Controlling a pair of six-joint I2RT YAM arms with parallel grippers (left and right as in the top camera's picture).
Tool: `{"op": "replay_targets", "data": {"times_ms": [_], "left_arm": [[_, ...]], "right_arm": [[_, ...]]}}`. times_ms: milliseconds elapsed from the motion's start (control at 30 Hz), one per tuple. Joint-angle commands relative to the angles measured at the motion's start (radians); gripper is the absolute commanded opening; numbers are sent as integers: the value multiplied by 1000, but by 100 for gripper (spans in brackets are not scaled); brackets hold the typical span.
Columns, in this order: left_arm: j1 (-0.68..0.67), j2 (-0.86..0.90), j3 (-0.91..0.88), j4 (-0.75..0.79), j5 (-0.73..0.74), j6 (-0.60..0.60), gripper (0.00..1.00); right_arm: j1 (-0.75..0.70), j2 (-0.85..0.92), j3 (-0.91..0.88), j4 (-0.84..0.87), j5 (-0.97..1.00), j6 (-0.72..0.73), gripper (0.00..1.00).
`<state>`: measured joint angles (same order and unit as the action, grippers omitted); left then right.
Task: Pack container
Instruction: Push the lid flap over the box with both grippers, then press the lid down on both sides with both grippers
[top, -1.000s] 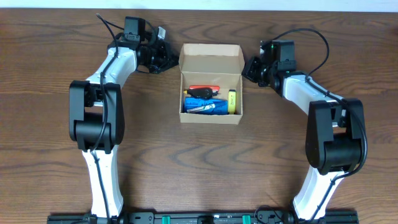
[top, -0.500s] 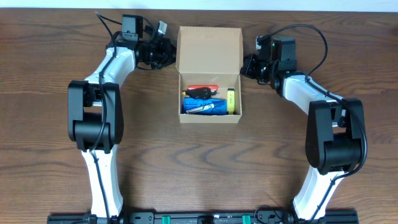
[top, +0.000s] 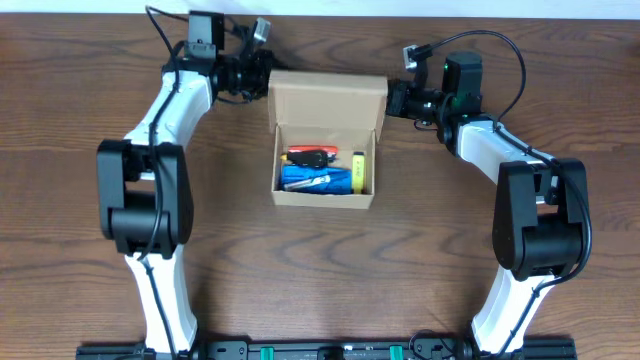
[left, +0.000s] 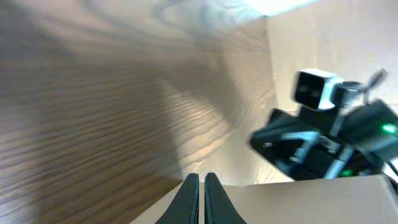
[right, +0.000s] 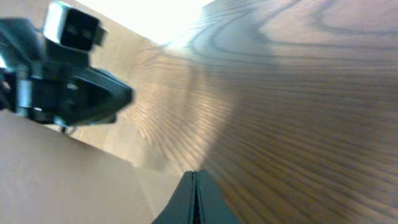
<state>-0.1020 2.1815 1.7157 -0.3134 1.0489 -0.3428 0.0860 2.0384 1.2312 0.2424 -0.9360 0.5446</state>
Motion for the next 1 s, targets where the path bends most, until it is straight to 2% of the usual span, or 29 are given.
{"op": "replay_targets", "data": {"times_ms": [0,133,367,467,700,867,967], "left_arm": [[-1,-67,21,-18,26,73,6],[-1,-103,21,-75,24,148,6],[-2,-180,21,-298,-24,333,6],[-4,-221,21,-416,-131,392,6],[-41,-297,21,-665,-316,536,6],[-99,-315,21,-850,-473,601,6],[-126,-316,21,-903,-541,601,6]], "right_arm": [[-16,1,3,2,-68,-7,1],[-19,-16,3,1,-110,-7,2],[-16,-99,3,-59,-144,-23,2],[-1,-150,3,-175,-117,-83,2],[66,-279,3,-561,93,-273,1],[122,-378,3,-771,243,-314,1],[156,-430,3,-878,358,-318,1]]}}
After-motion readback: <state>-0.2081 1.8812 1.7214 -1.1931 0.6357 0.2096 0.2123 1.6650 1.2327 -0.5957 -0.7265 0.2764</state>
